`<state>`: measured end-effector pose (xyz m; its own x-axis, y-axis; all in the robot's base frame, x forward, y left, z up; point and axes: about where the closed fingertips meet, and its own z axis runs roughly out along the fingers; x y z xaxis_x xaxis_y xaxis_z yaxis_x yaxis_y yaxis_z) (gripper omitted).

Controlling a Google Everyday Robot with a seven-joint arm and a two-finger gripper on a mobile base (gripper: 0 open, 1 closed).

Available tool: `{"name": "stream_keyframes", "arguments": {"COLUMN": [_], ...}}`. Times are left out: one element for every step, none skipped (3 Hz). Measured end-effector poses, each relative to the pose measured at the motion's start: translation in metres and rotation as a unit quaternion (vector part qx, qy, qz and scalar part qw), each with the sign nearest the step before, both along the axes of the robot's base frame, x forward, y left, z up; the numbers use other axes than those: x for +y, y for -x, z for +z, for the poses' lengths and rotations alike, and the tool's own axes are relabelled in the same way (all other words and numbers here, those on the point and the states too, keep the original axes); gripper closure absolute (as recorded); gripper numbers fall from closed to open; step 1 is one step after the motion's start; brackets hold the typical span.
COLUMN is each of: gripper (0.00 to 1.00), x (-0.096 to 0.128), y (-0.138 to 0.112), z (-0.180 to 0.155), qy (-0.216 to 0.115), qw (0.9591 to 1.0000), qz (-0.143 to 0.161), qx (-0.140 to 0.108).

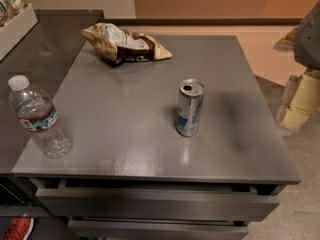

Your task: Knock redbull can over

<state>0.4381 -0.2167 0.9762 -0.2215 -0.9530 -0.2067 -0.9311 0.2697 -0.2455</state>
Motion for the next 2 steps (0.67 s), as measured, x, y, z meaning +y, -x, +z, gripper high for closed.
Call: {"name": "stream_keyframes", "arguments": {"gripper": [0.00, 0.00], "x": [0.0000, 0.0033], "y": [0.0000, -0.0015], "z": [0.0000, 0.0006], "qy": [0.000, -0.015], "qw": [1.0000, 0.9999], "qz": [0.000, 0.002], "qx": [0.000, -0.003]}}
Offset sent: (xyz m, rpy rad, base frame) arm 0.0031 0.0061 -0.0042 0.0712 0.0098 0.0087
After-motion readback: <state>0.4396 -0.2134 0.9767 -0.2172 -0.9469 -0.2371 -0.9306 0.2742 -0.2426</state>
